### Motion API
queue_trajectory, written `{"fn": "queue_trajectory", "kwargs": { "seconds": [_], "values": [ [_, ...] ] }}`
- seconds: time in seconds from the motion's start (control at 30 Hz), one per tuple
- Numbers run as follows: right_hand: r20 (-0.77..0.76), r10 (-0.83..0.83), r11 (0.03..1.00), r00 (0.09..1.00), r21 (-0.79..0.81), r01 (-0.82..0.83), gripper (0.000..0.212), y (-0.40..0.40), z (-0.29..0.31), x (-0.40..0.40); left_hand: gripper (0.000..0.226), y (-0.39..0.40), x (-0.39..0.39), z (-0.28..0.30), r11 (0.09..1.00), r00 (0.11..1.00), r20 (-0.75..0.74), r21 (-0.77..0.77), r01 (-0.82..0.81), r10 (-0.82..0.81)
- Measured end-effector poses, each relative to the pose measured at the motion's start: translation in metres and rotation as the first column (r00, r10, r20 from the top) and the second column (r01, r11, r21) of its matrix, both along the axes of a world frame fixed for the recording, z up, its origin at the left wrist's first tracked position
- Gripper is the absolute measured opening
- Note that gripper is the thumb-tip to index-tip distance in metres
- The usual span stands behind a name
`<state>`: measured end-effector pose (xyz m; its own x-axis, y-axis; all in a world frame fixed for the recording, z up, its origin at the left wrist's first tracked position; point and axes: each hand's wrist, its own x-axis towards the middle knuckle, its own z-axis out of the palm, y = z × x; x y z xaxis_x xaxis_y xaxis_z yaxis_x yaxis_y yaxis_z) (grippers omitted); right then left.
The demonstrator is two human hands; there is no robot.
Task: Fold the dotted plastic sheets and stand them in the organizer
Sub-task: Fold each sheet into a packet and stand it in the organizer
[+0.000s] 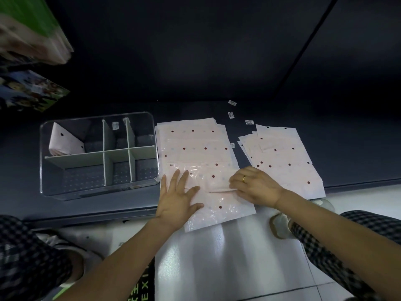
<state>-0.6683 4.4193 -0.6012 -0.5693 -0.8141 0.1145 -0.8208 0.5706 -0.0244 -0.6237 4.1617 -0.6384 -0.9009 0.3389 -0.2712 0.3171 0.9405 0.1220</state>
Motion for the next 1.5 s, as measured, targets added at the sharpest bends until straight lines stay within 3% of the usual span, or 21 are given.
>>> {"fn": "queue_trajectory", "kwargs": {
  "seconds": [0.07,0.23,0.33,0.4,0.47,0.57,0.67,0.77,0.87,0.97,1.07,1.1,1.2,1.27,1.37,1.5],
  "values": [
    [-0.016,0.078,0.997,0.997,-0.022,-0.078,0.004,-0.014,0.009,0.008,0.059,0.003,0.004,0.003,0.998,0.999,-0.047,0.061,0.009,-0.007],
    [-0.024,0.074,0.986,0.997,-0.147,-0.076,0.016,-0.057,0.015,0.035,0.041,0.01,0.025,0.007,0.924,0.978,-0.189,0.382,-0.005,0.083],
    [0.03,0.055,0.978,0.998,-0.205,-0.048,0.02,-0.067,0.017,0.044,0.04,0.007,0.032,0.003,0.896,0.971,-0.209,0.444,-0.014,0.119],
    [0.08,0.018,0.985,0.997,-0.174,-0.004,0.028,-0.062,0.019,0.043,0.039,0.004,0.032,0.001,0.889,0.971,-0.206,0.458,-0.015,0.123],
    [0.229,-0.043,0.996,0.972,-0.065,0.059,0.046,-0.052,0.019,0.039,0.037,0.0,0.031,0.0,0.878,0.973,-0.202,0.479,0.001,0.109],
    [0.477,-0.172,0.984,0.862,0.051,0.168,0.062,-0.042,0.011,0.034,0.036,-0.006,0.029,-0.001,0.867,0.982,-0.174,0.498,0.024,0.072],
    [0.621,-0.275,0.948,0.734,0.049,0.314,0.062,-0.046,-0.006,0.031,0.032,-0.01,0.03,-0.008,0.836,0.994,-0.053,0.546,-0.051,0.095],
    [0.726,-0.352,0.875,0.591,0.032,0.483,0.033,-0.056,-0.02,0.025,0.015,-0.01,0.029,-0.012,0.775,0.979,0.042,0.605,-0.184,0.2],
    [0.812,-0.391,0.748,0.434,0.005,0.664,0.009,-0.066,-0.025,0.017,0.02,-0.01,0.025,-0.014,0.704,0.928,0.14,0.615,-0.354,0.345],
    [0.852,-0.409,0.64,0.326,0.013,0.768,0.044,-0.074,-0.027,0.009,0.016,-0.006,0.02,-0.015,0.642,0.852,0.206,0.578,-0.503,0.481],
    [0.809,-0.494,0.638,0.32,0.087,0.765,0.049,-0.085,-0.026,0.002,0.014,0.002,0.021,-0.007,0.614,0.806,0.198,0.555,-0.561,0.558],
    [0.795,-0.518,0.641,0.316,0.116,0.758,0.049,-0.088,-0.026,0.001,0.021,0.003,0.023,-0.005,0.645,0.818,0.137,0.548,-0.533,0.559],
    [0.76,-0.566,0.656,0.32,0.179,0.733,0.051,-0.094,-0.024,-0.006,0.047,0.008,0.034,-0.006,0.861,0.937,-0.109,0.439,-0.255,0.333],
    [0.743,-0.587,0.659,0.322,0.207,0.723,0.05,-0.096,-0.024,-0.009,0.058,0.009,0.037,-0.011,0.963,0.988,-0.138,0.268,-0.036,0.076],
    [0.715,-0.629,0.639,0.304,0.254,0.726,0.049,-0.099,-0.025,-0.012,0.07,0.002,0.034,-0.021,0.992,0.995,-0.059,0.097,0.086,-0.08],
    [0.71,-0.643,0.582,0.289,0.207,0.786,0.034,-0.102,-0.026,-0.008,0.075,-0.015,0.028,-0.025,0.976,0.976,0.003,0.001,0.22,-0.22]
  ]
}}
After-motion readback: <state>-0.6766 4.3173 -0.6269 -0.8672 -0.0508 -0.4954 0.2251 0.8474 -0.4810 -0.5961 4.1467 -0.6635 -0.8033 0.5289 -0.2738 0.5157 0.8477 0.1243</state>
